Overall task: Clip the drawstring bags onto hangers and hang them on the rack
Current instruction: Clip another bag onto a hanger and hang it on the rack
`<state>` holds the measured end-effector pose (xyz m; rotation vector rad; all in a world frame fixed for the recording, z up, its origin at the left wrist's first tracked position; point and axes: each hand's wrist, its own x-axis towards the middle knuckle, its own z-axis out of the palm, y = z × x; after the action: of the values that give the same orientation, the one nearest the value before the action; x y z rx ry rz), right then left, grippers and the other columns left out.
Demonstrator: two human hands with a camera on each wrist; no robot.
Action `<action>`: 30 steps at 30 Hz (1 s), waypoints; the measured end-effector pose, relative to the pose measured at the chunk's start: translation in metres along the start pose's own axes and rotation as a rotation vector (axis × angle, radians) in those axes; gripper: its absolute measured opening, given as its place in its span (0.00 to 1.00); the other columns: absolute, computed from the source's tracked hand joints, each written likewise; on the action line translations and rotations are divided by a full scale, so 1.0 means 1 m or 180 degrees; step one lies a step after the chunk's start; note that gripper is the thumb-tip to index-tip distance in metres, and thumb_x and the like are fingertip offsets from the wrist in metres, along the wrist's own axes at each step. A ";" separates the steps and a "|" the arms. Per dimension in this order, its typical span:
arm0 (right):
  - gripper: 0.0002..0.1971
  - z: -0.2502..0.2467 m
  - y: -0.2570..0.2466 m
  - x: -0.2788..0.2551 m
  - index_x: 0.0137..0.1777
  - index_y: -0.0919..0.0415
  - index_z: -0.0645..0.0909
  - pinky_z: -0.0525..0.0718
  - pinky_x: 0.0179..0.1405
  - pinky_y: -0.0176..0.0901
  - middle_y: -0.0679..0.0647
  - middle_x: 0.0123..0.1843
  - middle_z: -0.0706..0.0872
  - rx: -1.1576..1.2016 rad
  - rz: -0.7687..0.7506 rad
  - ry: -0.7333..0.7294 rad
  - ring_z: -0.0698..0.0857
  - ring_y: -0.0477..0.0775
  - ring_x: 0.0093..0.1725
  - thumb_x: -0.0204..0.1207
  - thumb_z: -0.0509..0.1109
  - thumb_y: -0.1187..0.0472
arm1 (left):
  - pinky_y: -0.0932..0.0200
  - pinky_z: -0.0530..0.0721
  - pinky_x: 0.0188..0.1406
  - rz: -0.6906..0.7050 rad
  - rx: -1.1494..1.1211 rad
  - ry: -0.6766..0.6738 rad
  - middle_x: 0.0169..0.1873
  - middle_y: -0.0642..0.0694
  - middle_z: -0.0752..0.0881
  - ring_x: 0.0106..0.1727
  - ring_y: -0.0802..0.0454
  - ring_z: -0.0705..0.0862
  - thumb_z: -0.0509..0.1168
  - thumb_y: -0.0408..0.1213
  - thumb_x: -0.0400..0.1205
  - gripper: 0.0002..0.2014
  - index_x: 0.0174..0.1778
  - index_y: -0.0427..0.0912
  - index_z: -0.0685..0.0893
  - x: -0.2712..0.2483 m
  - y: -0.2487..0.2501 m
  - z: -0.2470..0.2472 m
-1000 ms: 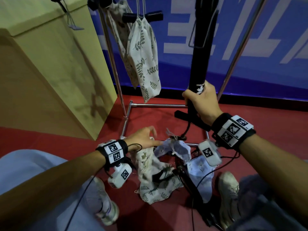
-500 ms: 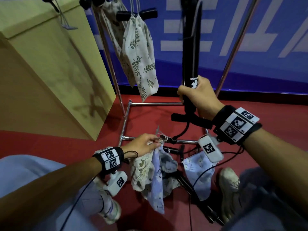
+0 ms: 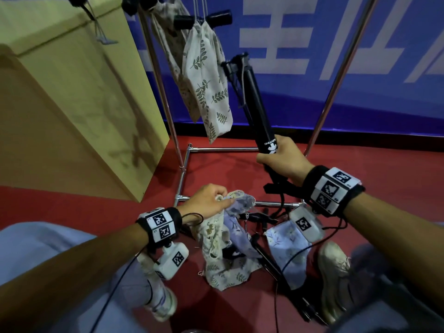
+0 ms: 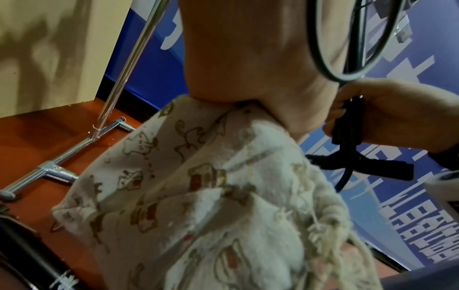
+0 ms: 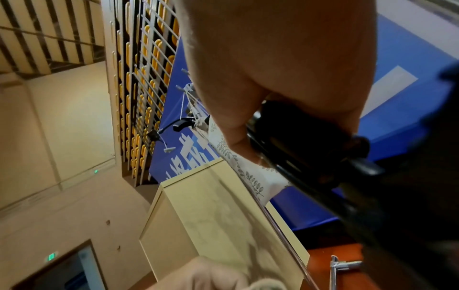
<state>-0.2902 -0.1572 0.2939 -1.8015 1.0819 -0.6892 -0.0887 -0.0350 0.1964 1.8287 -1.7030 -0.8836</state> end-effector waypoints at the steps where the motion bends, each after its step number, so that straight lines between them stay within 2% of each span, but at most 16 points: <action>1: 0.17 -0.001 0.002 0.001 0.36 0.54 0.69 0.76 0.30 0.44 0.49 0.28 0.75 -0.0237 -0.0016 0.0007 0.75 0.48 0.27 0.68 0.75 0.69 | 0.56 0.68 0.32 -0.0057 0.0119 0.0051 0.26 0.53 0.74 0.30 0.55 0.73 0.71 0.50 0.82 0.20 0.30 0.43 0.76 0.001 -0.003 -0.002; 4: 0.13 -0.006 0.006 0.001 0.37 0.54 0.73 0.77 0.30 0.43 0.48 0.31 0.80 -0.0992 0.0010 -0.0035 0.79 0.50 0.29 0.66 0.77 0.64 | 0.56 0.74 0.35 -0.0375 0.0318 0.0053 0.30 0.54 0.81 0.34 0.53 0.80 0.69 0.52 0.83 0.18 0.33 0.43 0.79 0.001 -0.013 -0.005; 6: 0.11 -0.007 0.006 0.001 0.39 0.54 0.76 0.78 0.30 0.43 0.50 0.33 0.82 -0.1207 -0.0038 -0.0045 0.82 0.52 0.32 0.66 0.77 0.63 | 0.56 0.77 0.37 -0.0608 0.0264 -0.0011 0.36 0.53 0.84 0.37 0.54 0.82 0.66 0.56 0.84 0.15 0.44 0.47 0.82 -0.001 -0.011 -0.007; 7: 0.10 -0.008 0.004 0.000 0.40 0.55 0.77 0.77 0.29 0.42 0.50 0.33 0.82 -0.1181 -0.0064 -0.0048 0.81 0.51 0.31 0.66 0.76 0.63 | 0.57 0.76 0.33 -0.0715 0.0191 -0.0053 0.35 0.53 0.83 0.34 0.55 0.80 0.64 0.56 0.85 0.15 0.51 0.48 0.80 -0.001 -0.008 -0.009; 9: 0.10 -0.006 0.002 0.000 0.40 0.56 0.76 0.75 0.27 0.40 0.48 0.31 0.80 -0.0940 -0.0121 -0.0056 0.78 0.49 0.28 0.67 0.76 0.64 | 0.57 0.71 0.29 -0.0875 0.0170 -0.0204 0.35 0.50 0.79 0.31 0.53 0.75 0.61 0.52 0.87 0.13 0.60 0.48 0.73 0.001 -0.003 -0.012; 12: 0.15 -0.005 -0.003 0.001 0.36 0.55 0.71 0.75 0.26 0.39 0.47 0.28 0.77 -0.0418 -0.0151 -0.0203 0.75 0.45 0.25 0.68 0.76 0.68 | 0.53 0.71 0.33 -0.0944 0.0240 -0.0237 0.36 0.45 0.75 0.34 0.49 0.74 0.57 0.37 0.86 0.12 0.64 0.49 0.66 0.007 0.005 -0.024; 14: 0.16 -0.010 -0.004 0.001 0.36 0.55 0.71 0.76 0.25 0.40 0.47 0.27 0.76 -0.0312 -0.0113 -0.0409 0.77 0.45 0.24 0.68 0.76 0.71 | 0.56 0.71 0.32 -0.0759 0.0342 -0.0088 0.36 0.46 0.74 0.33 0.49 0.73 0.55 0.31 0.86 0.12 0.64 0.46 0.65 0.006 0.009 -0.038; 15: 0.16 -0.014 -0.003 0.002 0.36 0.55 0.71 0.77 0.25 0.42 0.48 0.27 0.76 -0.0355 -0.0135 -0.0517 0.78 0.46 0.24 0.68 0.76 0.72 | 0.59 0.72 0.33 -0.0562 0.0515 -0.0044 0.39 0.46 0.74 0.36 0.49 0.74 0.54 0.29 0.85 0.12 0.63 0.44 0.64 0.003 0.011 -0.045; 17: 0.16 -0.020 0.002 0.003 0.35 0.51 0.73 0.77 0.26 0.44 0.47 0.27 0.77 -0.0625 -0.0256 -0.0620 0.78 0.48 0.25 0.66 0.76 0.71 | 0.62 0.75 0.44 -0.0305 0.0994 0.0005 0.50 0.45 0.73 0.46 0.50 0.76 0.56 0.25 0.82 0.15 0.61 0.45 0.64 -0.003 0.005 -0.059; 19: 0.14 -0.025 0.009 0.005 0.37 0.50 0.77 0.76 0.25 0.41 0.44 0.27 0.79 -0.1061 -0.0390 -0.0679 0.78 0.47 0.26 0.63 0.77 0.68 | 0.59 0.77 0.49 -0.0501 0.1451 0.0123 0.54 0.46 0.70 0.50 0.49 0.77 0.64 0.25 0.80 0.19 0.59 0.46 0.65 -0.006 -0.006 -0.073; 21: 0.13 -0.027 0.012 0.004 0.44 0.51 0.82 0.80 0.29 0.42 0.44 0.31 0.84 -0.1443 -0.0514 -0.0850 0.82 0.46 0.29 0.61 0.78 0.64 | 0.53 0.82 0.48 -0.0791 0.1676 0.0223 0.54 0.45 0.76 0.51 0.44 0.82 0.66 0.26 0.78 0.18 0.60 0.43 0.71 -0.007 -0.017 -0.085; 22: 0.14 -0.026 0.015 0.004 0.45 0.50 0.82 0.82 0.32 0.45 0.44 0.34 0.85 -0.1631 -0.0583 -0.0937 0.84 0.48 0.33 0.60 0.77 0.61 | 0.51 0.85 0.48 -0.0832 0.1648 0.0240 0.53 0.46 0.80 0.51 0.43 0.85 0.66 0.30 0.78 0.16 0.61 0.46 0.74 -0.007 -0.022 -0.090; 24: 0.13 -0.021 0.017 0.001 0.40 0.45 0.77 0.81 0.34 0.47 0.43 0.35 0.83 -0.2032 -0.0704 -0.1023 0.83 0.49 0.35 0.60 0.76 0.60 | 0.49 0.87 0.43 -0.0830 0.1314 0.0326 0.49 0.49 0.85 0.48 0.45 0.87 0.63 0.44 0.77 0.14 0.59 0.50 0.77 -0.012 -0.019 -0.099; 26: 0.12 -0.016 0.017 -0.002 0.40 0.45 0.75 0.83 0.36 0.49 0.43 0.35 0.83 -0.2312 -0.0754 -0.1032 0.84 0.51 0.37 0.61 0.75 0.58 | 0.53 0.80 0.35 -0.0952 0.0929 0.0383 0.43 0.45 0.87 0.40 0.46 0.85 0.59 0.52 0.74 0.20 0.54 0.43 0.83 -0.014 -0.010 -0.102; 28: 0.12 -0.013 0.013 -0.002 0.39 0.44 0.74 0.85 0.37 0.52 0.44 0.35 0.83 -0.2363 -0.0740 -0.1036 0.84 0.52 0.38 0.61 0.74 0.58 | 0.54 0.72 0.31 -0.1094 0.0547 0.0496 0.35 0.41 0.87 0.35 0.42 0.81 0.56 0.48 0.75 0.19 0.44 0.38 0.85 -0.016 -0.002 -0.101; 30: 0.14 -0.013 0.010 -0.001 0.36 0.45 0.72 0.85 0.36 0.53 0.43 0.34 0.82 -0.2307 -0.0734 -0.1032 0.84 0.51 0.36 0.61 0.75 0.59 | 0.54 0.65 0.28 -0.1225 0.0226 0.0778 0.24 0.47 0.79 0.29 0.43 0.74 0.58 0.41 0.80 0.14 0.31 0.40 0.78 -0.016 -0.004 -0.097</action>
<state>-0.3044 -0.1638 0.2908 -2.5762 0.9721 -0.1029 -0.0147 -0.0260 0.2612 2.2542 -1.2705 -0.7117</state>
